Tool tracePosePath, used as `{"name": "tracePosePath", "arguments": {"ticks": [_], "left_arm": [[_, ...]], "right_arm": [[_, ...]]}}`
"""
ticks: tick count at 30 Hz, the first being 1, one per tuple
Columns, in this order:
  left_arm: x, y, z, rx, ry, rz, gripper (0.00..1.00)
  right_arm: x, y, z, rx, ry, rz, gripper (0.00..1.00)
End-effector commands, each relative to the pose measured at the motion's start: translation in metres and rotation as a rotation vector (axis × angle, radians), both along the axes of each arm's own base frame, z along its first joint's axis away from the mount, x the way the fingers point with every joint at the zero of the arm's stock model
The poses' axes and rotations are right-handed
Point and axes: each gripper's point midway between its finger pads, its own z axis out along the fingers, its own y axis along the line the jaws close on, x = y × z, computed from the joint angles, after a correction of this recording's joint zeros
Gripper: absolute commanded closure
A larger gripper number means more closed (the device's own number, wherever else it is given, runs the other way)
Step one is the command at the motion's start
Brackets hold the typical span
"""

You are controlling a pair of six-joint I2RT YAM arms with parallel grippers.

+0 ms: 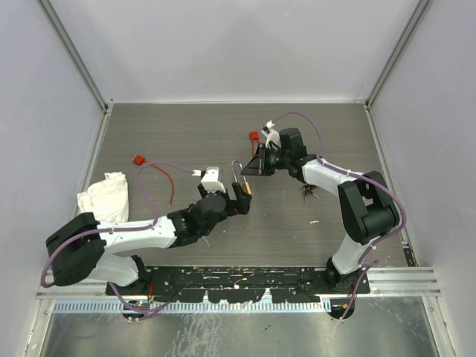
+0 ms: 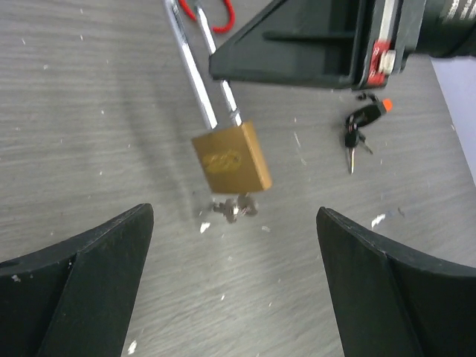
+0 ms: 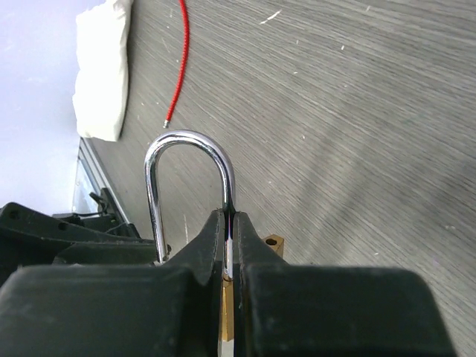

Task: Lock with the key
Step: Pick up the lock from the center of the board.

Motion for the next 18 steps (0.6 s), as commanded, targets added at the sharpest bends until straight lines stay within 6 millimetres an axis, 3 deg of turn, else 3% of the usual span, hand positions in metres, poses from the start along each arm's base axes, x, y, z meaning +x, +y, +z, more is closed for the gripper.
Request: {"name": "tracePosePath", "arguments": {"ticks": [1, 7, 14, 18], "left_arm": [[0.029, 0.012, 0.013, 0.093, 0.026, 0.255, 0.08], [0.034, 0.000, 0.008, 0.198, 0.062, 0.302, 0.09], [0.046, -0.010, 0.010, 0.254, 0.028, 0.338, 0.22], [0.053, -0.015, 0.005, 0.301, 0.022, 0.359, 0.24]], "right_arm": [[0.003, 0.011, 0.059, 0.144, -0.115, 0.029, 0.99], [0.002, 0.011, 0.060, 0.155, -0.106, 0.028, 0.99], [0.001, 0.012, 0.059, 0.165, -0.091, 0.029, 0.99], [0.001, 0.013, 0.056, 0.166, -0.081, 0.031, 0.99]]}}
